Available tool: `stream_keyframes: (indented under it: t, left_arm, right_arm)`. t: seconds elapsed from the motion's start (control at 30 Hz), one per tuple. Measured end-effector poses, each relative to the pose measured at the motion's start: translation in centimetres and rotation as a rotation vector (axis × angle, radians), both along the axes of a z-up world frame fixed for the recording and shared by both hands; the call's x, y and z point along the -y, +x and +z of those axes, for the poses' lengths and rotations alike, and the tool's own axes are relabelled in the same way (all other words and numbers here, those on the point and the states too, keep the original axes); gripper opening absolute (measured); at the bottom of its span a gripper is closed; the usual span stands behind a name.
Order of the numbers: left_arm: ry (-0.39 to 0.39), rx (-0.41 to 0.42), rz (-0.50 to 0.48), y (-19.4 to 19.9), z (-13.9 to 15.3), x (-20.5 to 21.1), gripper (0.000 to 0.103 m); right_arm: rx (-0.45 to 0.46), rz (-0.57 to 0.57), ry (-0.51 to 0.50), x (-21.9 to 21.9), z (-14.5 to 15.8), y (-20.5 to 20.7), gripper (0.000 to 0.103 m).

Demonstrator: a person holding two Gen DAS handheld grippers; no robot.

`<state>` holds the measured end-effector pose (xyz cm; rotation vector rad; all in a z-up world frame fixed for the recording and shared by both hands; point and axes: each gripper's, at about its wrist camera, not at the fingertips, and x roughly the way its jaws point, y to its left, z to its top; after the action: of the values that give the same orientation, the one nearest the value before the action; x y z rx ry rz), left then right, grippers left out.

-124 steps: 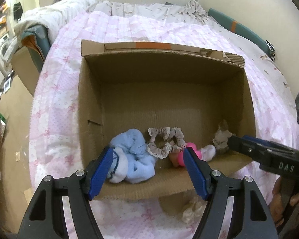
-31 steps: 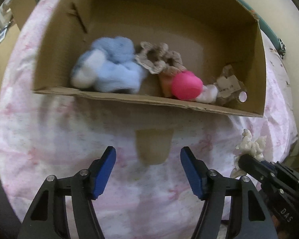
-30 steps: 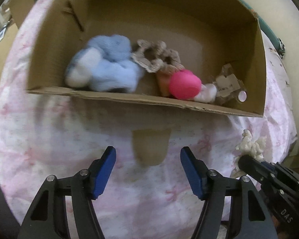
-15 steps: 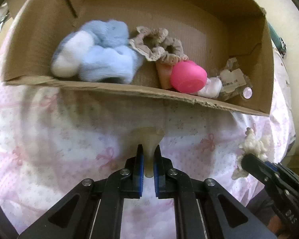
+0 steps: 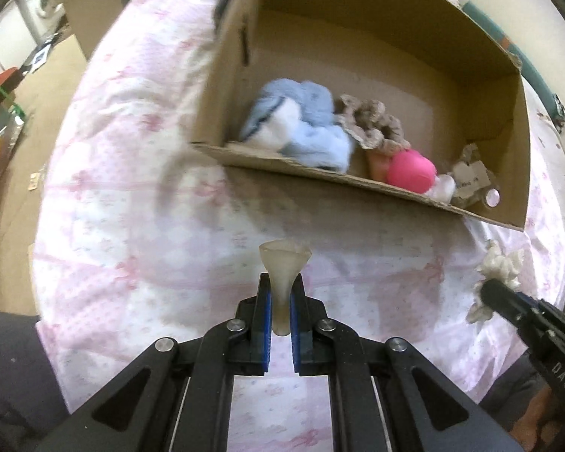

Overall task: Organize soft objects
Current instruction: 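Carry the white scrunchie and peach sponge over the box with both tools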

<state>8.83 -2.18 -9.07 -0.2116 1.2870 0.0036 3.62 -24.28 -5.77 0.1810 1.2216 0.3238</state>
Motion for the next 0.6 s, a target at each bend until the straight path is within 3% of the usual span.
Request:
stream_keyframes:
  t: [0.27,0.47,0.6]
  left_arm:
    - [0.002,0.068,0.102,-4.1,4.5,-4.9,0.008]
    - [0.06,0.172,0.065,-5.7,8.7,-5.6,0.008]
    - [0.08,0.23,0.039,-4.0,11.1,-5.0,0.008]
  right_arm:
    - [0.049,-0.004,0.036,0.2,1.8,-0.7,0.014]
    - [0.109,-0.026,0.091,1.1,3.9,-1.2,0.014]
    - [0.162,-0.047,0.119,1.6,5.5,-1.2,0.014]
